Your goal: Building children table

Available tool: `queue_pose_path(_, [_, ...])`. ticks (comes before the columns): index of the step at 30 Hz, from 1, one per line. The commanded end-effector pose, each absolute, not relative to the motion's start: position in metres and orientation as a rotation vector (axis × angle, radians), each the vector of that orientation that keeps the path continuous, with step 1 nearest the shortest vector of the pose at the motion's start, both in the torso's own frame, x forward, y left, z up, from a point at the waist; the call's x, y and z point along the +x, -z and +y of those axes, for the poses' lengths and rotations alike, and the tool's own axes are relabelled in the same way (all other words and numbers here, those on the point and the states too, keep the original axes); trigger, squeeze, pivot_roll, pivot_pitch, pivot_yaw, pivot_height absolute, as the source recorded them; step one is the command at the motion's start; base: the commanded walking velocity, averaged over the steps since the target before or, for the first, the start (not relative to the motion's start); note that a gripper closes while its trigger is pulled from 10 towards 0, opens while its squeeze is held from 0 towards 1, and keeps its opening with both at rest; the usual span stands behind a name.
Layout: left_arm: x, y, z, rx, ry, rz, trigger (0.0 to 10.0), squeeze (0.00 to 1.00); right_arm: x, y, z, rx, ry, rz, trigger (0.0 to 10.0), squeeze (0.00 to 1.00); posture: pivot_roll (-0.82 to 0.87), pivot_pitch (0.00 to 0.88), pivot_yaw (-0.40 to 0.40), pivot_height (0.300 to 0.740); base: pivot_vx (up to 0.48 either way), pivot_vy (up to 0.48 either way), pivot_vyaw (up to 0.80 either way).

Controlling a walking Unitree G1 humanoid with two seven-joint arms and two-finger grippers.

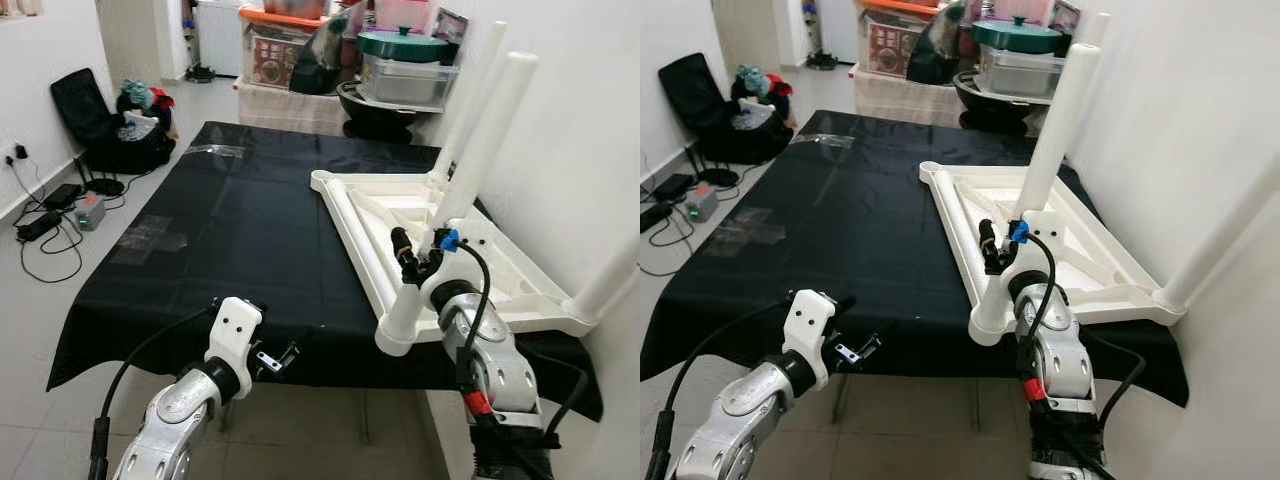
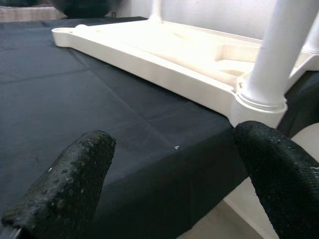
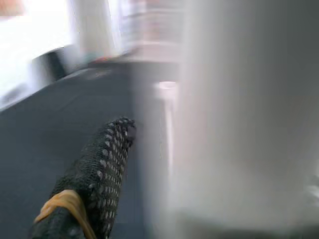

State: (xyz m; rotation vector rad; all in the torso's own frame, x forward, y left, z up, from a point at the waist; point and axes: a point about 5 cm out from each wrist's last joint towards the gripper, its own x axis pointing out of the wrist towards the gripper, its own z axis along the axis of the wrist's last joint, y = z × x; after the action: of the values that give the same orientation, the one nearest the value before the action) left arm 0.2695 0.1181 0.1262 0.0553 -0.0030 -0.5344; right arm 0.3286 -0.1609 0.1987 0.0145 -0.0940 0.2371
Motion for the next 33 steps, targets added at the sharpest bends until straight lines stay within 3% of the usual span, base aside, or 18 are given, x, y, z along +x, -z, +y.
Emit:
queue_pose_path(1, [0.270, -0.124, 0.117, 0.063, 0.542, 0.005, 10.0, 0.00, 0.328, -0.199, -0.155, 0.025, -0.296, -0.112, 10.0, 0.00, 0.09, 0.000, -0.118, 0.740, 0.000, 0.000, 0.00])
queue_pose_path(5, [0.270, -0.124, 0.117, 0.063, 0.542, 0.005, 10.0, 0.00, 0.328, -0.199, -0.155, 0.025, -0.296, -0.112, 10.0, 0.00, 0.09, 0.000, -0.118, 0.740, 0.000, 0.000, 0.00])
queue_pose_path(6, [0.270, -0.125, 0.118, 0.065, 0.537, 0.001, 10.0, 0.00, 0.331, -0.205, -0.149, -0.042, -0.458, -0.130, 10.0, 0.00, 0.10, 0.000, -0.126, 0.740, 0.000, 0.000, 0.00])
queue_pose_path(10, [0.270, -0.125, 0.118, 0.065, 0.537, 0.001, 10.0, 0.00, 0.331, -0.205, -0.149, -0.042, -0.458, -0.130, 10.0, 0.00, 0.10, 0.000, -0.126, 0.740, 0.000, 0.000, 0.00])
queue_pose_path(12, [0.271, -0.126, 0.120, 0.072, 0.533, -0.002, 10.0, 0.00, 0.338, -0.212, -0.145, -0.120, -0.604, -0.139, 10.0, 0.00, 0.12, 0.000, -0.125, 0.740, 0.000, 0.000, 0.00])
queue_pose_path(28, [0.271, -0.126, 0.118, 0.070, 0.541, -0.002, 10.0, 0.00, 0.344, -0.216, -0.155, -0.131, -0.754, -0.156, 10.0, 0.00, 0.12, 0.000, -0.130, 0.740, 0.000, 0.000, 0.00])
queue_pose_path(29, [0.271, -0.125, 0.118, 0.071, 0.540, -0.002, 10.0, 0.00, 0.346, -0.216, -0.156, -0.126, -0.758, -0.158, 5.3, 0.00, 0.12, 0.000, -0.130, 0.740, 0.000, 0.000, 0.00])
queue_pose_path(32, [0.271, -0.125, 0.118, 0.071, 0.539, -0.001, 10.0, 0.00, 0.348, -0.217, -0.156, -0.122, -0.760, -0.162, 5.3, 0.00, 0.12, 0.000, -0.130, 0.740, 0.000, 0.000, 0.00])
queue_pose_path(33, [0.271, -0.125, 0.118, 0.071, 0.539, -0.002, 10.0, 0.00, 0.349, -0.218, -0.157, -0.111, -0.755, -0.171, 0.0, 0.00, 0.12, 0.000, -0.130, 0.740, 0.000, 0.000, 0.00])
